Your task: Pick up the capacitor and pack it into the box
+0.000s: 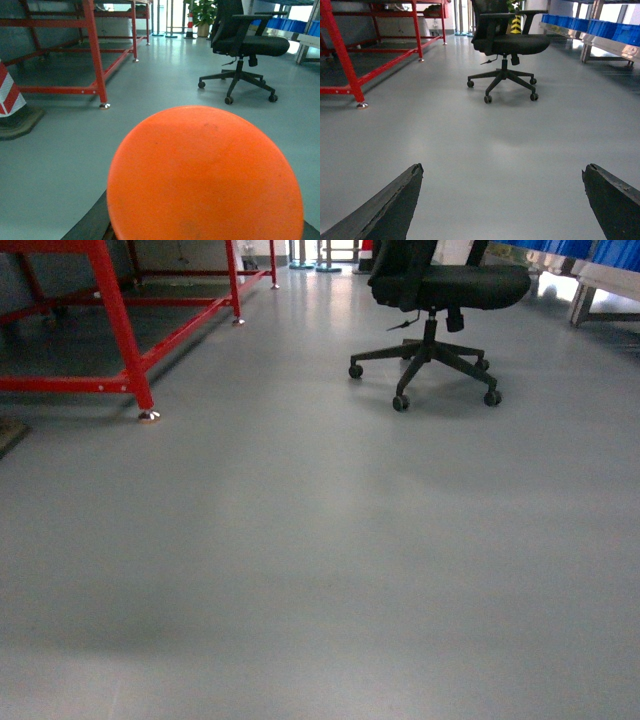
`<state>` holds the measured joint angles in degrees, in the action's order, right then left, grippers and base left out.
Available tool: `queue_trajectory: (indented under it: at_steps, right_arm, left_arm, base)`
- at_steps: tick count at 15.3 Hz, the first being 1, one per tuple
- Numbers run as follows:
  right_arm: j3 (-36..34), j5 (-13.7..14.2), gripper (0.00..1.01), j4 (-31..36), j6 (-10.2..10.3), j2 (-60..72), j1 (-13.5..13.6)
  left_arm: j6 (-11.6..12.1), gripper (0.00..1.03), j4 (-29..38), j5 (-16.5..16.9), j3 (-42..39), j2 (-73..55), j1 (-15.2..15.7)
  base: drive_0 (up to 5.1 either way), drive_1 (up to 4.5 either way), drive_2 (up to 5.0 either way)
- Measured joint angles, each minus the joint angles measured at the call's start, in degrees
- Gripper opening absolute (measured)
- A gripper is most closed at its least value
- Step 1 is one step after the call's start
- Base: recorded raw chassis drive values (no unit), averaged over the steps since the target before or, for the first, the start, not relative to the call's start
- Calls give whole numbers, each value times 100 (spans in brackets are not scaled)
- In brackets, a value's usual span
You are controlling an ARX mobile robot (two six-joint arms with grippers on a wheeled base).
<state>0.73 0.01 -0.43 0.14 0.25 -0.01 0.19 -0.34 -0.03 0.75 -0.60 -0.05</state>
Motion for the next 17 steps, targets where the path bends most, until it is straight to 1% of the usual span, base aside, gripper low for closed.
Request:
queue_trajectory:
  at_steps: [17]
  right_arm:
    - [0,0,98,4,0,0,0]
  left_arm:
    - [0,44,2,2,0,0,0]
  base:
    - [-495,246,246]
